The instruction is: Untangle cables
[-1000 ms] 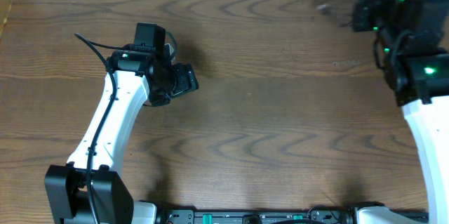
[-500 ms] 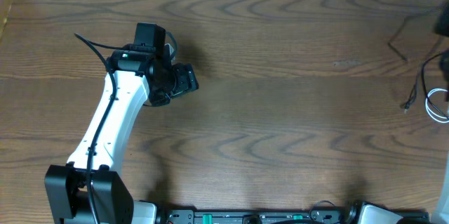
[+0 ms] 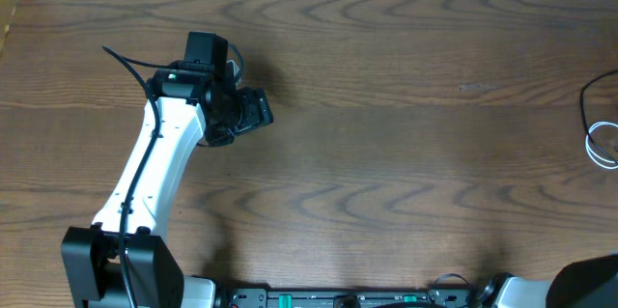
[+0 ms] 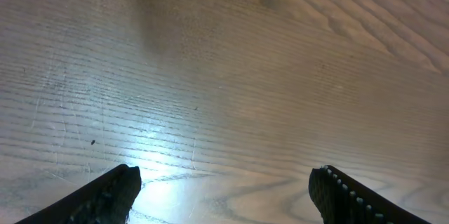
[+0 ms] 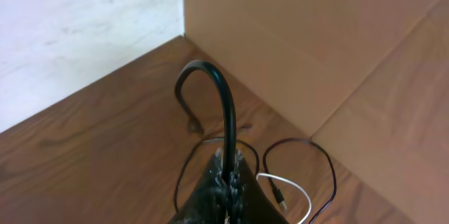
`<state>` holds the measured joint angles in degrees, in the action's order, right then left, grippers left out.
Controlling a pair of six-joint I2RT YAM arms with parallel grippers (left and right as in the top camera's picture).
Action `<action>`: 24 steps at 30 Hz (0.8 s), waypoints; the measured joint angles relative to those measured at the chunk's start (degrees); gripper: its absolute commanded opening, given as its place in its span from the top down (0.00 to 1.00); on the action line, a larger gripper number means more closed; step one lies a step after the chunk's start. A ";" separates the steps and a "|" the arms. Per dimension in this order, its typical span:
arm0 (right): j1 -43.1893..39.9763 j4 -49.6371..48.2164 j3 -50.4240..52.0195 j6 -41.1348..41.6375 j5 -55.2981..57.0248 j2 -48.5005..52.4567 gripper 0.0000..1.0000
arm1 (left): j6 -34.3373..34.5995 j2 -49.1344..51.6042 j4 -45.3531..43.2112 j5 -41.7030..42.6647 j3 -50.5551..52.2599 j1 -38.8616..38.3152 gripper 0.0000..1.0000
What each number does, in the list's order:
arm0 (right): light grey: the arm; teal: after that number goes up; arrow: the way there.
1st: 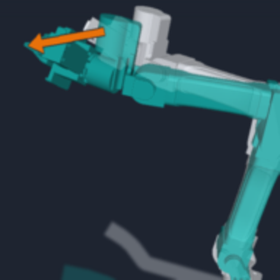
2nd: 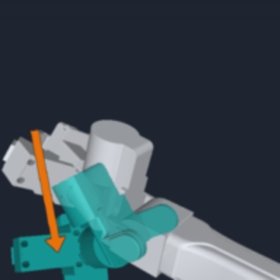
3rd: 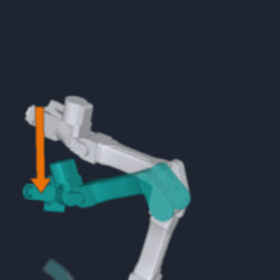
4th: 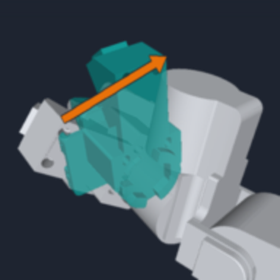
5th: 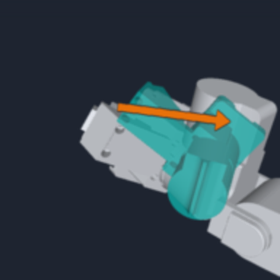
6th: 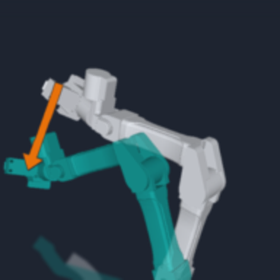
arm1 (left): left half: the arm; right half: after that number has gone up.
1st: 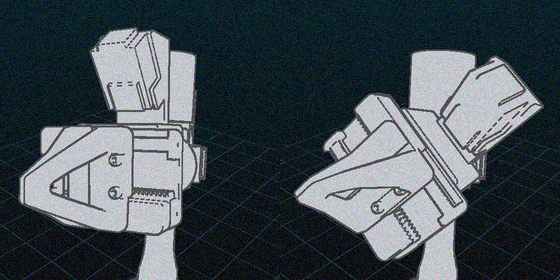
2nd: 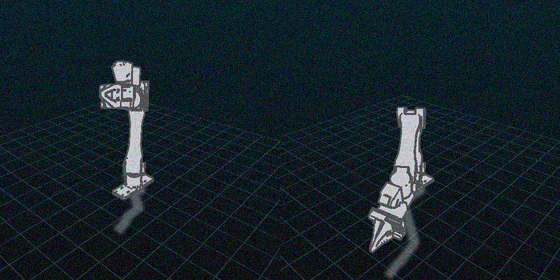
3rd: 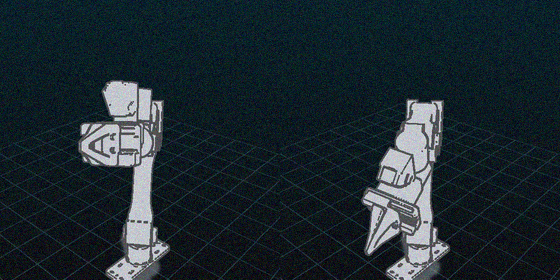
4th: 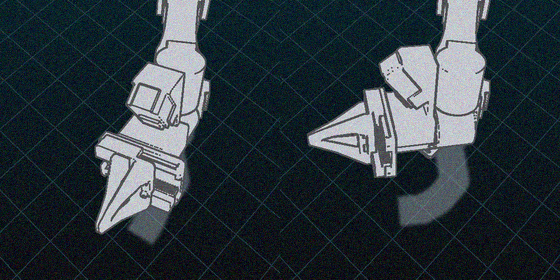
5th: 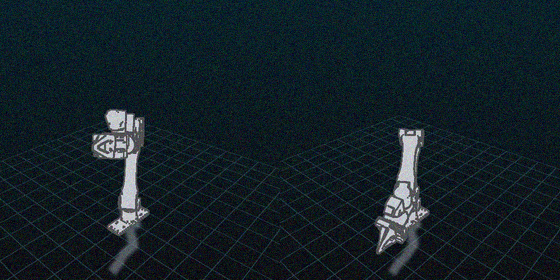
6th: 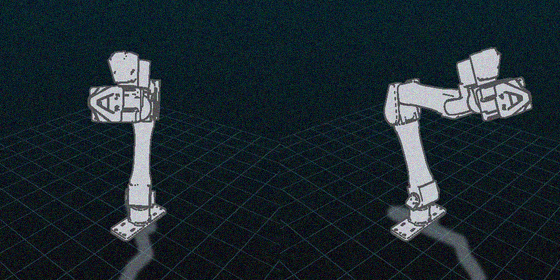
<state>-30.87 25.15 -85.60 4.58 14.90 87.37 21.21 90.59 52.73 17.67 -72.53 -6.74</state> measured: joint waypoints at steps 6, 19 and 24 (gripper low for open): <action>-0.76 0.35 0.00 1.25 -10.47 1.36 0.51 | 0.00 0.00 0.00 -0.02 0.00 0.00 0.18; 8.57 7.65 0.02 0.17 -44.98 2.08 0.34 | -0.04 0.00 -11.21 -0.04 0.09 -2.45 0.18; 18.03 13.99 0.02 -3.37 -47.50 4.85 0.25 | -2.93 0.00 -17.20 -1.09 0.09 -8.76 0.18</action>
<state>-12.84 39.13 -85.58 1.21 -32.60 92.23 18.28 90.59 35.53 16.58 -72.44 -15.51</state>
